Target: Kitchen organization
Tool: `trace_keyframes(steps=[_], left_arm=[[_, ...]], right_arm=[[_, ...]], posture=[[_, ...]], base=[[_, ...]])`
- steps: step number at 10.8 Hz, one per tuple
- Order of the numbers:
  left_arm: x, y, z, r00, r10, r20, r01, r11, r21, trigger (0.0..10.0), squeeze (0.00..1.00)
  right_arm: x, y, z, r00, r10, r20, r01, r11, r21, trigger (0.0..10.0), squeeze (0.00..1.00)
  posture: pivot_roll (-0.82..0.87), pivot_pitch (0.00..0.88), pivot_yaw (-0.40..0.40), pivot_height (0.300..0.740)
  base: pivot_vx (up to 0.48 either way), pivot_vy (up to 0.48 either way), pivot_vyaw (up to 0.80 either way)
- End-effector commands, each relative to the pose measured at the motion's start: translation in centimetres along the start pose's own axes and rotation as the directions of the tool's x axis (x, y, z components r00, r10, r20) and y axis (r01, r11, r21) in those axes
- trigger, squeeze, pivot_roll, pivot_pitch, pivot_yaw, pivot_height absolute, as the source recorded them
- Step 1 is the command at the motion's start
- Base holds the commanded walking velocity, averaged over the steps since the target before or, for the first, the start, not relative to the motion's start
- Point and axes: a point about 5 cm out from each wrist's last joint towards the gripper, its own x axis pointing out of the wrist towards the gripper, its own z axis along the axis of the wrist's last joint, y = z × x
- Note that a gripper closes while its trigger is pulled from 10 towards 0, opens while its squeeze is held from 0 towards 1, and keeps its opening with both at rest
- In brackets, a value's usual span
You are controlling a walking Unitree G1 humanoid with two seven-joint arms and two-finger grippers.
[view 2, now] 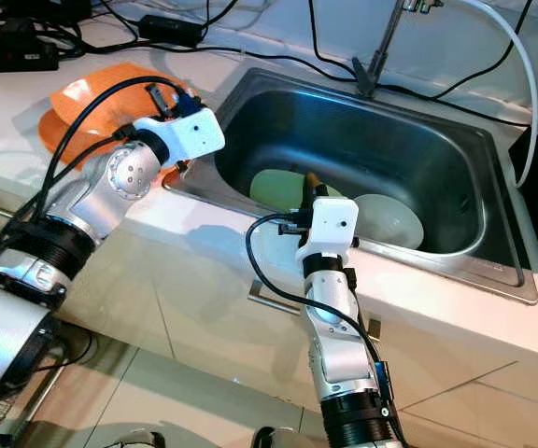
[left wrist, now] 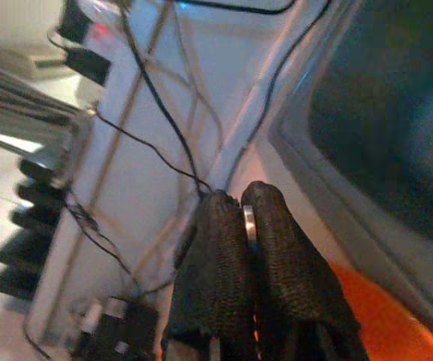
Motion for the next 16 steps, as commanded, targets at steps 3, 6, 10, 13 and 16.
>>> trace_keyframes(steps=[3,6,10,13,16], left_arm=[[0.2,2.8,2.9,0.983,0.124,0.137,-0.141,0.982,0.123,4.3,0.0],[-2.2,4.3,9.1,0.827,0.252,0.502,-0.13,0.955,-0.266,10.0,0.0],[-3.4,3.0,11.0,0.808,0.224,0.546,0.198,0.769,-0.608,10.0,0.0],[-4.2,1.9,10.1,0.828,0.163,0.537,0.376,0.55,-0.746,10.0,0.0],[-4.8,1.0,9.5,0.827,0.103,0.553,0.459,0.445,-0.769,10.0,0.0]], right_arm=[[-0.4,-0.4,-1.3,0.998,-0.014,-0.065,0.013,1.0,-0.017,10.0,0.0],[-0.4,-0.4,-1.2,0.998,-0.012,-0.06,0.011,1.0,-0.018,10.0,0.74],[-0.1,0.2,0.1,0.999,0.045,0.015,-0.044,0.995,-0.087,10.0,1.0],[0.5,1.3,1.8,0.988,0.129,0.085,-0.116,0.983,-0.14,10.0,1.0],[0.7,1.6,2.5,0.985,0.13,0.112,-0.115,0.984,-0.135,10.0,1.0]], posture=[[0.0,0.089,-0.087,0.74],[0.0,0.087,-0.088,0.74],[0.0,0.073,-0.087,0.74],[-0.01,0.066,-0.089,0.74],[0.0,0.062,-0.086,0.74]], base=[[0.0,0.0,0.0],[0.0,0.0,0.0],[0.0,0.0,0.0],[0.0,0.0,0.0],[0.0,0.0,0.0]])
